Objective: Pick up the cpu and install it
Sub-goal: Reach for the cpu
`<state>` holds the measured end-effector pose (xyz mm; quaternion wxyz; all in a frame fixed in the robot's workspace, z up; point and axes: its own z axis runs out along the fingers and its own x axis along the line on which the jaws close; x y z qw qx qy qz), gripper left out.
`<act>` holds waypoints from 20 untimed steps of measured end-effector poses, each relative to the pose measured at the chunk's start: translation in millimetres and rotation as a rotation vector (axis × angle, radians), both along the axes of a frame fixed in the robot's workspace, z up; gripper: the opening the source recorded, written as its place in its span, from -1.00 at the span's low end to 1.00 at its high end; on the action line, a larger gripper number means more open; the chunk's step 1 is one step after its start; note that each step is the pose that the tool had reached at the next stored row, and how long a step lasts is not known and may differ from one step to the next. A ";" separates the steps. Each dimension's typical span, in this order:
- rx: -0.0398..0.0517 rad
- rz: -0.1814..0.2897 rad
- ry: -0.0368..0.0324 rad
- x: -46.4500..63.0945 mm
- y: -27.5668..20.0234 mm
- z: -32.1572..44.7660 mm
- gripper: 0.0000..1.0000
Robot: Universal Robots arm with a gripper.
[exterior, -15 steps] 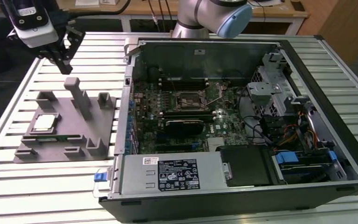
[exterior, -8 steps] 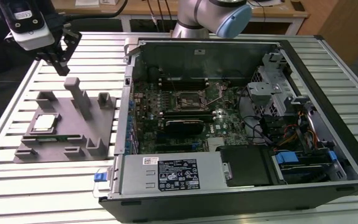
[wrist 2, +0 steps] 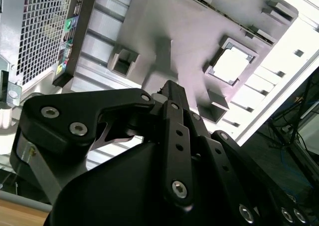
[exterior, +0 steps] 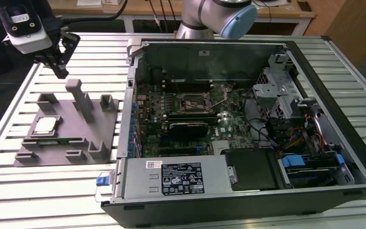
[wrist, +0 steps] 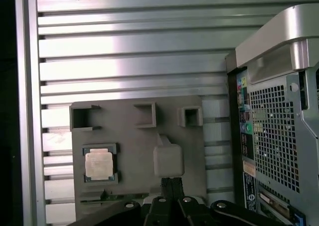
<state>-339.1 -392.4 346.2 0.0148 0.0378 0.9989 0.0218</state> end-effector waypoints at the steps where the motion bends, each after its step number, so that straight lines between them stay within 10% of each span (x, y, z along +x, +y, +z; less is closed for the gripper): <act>1: 0.0001 0.000 -0.0001 -1.3 0.3 -0.9 -0.79; 20: 0.0001 0.000 -0.0001 -35.7 3.5 -20.3 -0.79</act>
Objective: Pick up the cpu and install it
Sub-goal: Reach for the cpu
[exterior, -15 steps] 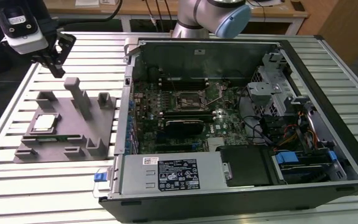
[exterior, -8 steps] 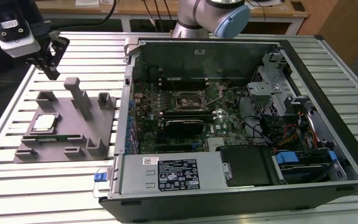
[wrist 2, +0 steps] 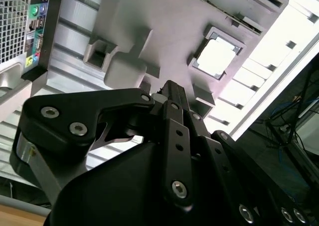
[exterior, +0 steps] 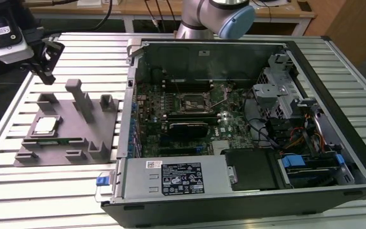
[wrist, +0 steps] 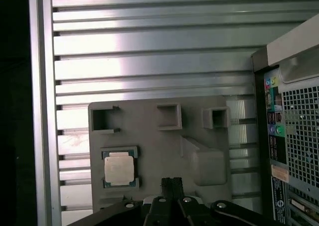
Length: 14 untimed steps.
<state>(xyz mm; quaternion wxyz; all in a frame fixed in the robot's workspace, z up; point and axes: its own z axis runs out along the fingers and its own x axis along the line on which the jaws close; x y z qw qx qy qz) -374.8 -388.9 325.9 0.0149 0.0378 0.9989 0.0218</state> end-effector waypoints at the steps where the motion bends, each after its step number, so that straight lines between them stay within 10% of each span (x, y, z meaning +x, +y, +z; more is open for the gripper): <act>1: 0.0000 0.000 0.0000 -1.7 0.0 -1.4 -0.79; 14: -0.0002 0.000 0.0001 -21.0 0.0 -18.3 -0.79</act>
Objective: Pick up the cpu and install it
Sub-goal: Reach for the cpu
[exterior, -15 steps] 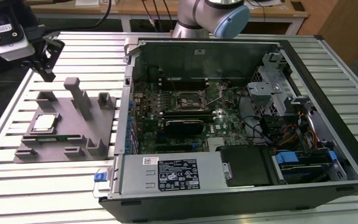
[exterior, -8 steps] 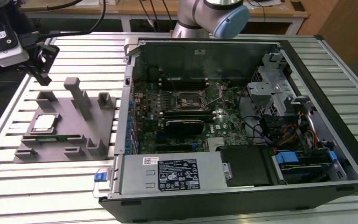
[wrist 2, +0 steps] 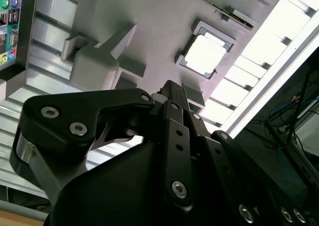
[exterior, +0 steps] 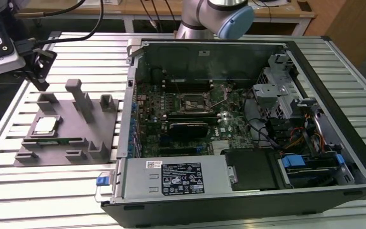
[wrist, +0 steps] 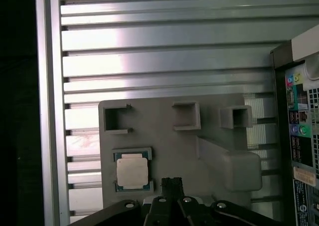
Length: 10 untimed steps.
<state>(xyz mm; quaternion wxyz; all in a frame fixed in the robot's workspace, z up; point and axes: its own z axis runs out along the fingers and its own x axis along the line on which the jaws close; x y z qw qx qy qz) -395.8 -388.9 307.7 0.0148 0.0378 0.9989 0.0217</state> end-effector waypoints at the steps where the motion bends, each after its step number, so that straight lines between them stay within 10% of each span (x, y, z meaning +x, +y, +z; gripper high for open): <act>1: 0.0000 0.000 0.0000 -1.4 0.0 -1.2 -0.79; 10: 0.0000 0.000 0.0000 -12.1 0.0 -9.9 -0.79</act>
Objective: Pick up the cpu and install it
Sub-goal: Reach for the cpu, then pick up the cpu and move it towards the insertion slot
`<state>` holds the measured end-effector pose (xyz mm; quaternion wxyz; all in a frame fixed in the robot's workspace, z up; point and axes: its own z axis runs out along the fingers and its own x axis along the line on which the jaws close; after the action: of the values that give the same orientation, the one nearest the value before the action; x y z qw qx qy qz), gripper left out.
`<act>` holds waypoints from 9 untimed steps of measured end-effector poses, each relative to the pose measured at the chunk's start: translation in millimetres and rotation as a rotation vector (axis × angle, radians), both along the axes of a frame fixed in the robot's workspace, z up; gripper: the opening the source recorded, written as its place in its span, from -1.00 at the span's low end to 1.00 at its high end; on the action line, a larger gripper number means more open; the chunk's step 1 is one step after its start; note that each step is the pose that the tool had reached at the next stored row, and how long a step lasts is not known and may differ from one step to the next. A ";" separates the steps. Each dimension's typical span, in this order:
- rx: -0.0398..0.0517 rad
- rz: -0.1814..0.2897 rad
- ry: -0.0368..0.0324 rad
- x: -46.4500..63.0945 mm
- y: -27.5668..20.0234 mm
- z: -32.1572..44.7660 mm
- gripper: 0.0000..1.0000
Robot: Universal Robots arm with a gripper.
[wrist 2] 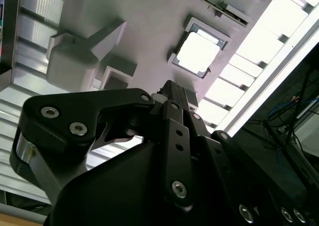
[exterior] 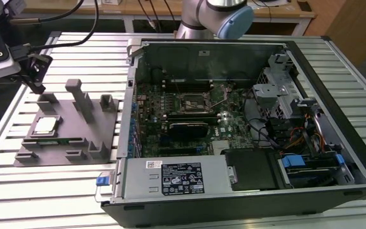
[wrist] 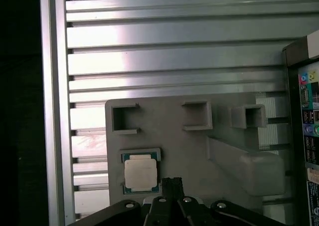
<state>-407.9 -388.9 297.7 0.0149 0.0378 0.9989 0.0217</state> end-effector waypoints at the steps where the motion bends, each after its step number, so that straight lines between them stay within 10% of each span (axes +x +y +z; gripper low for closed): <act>1: 0.0000 0.000 0.0001 -1.1 0.0 -0.7 -0.79; 9: 0.0000 0.000 0.0000 -3.8 0.0 -2.7 -0.79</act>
<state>-411.7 -388.9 295.0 0.0149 0.0378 0.9989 0.0217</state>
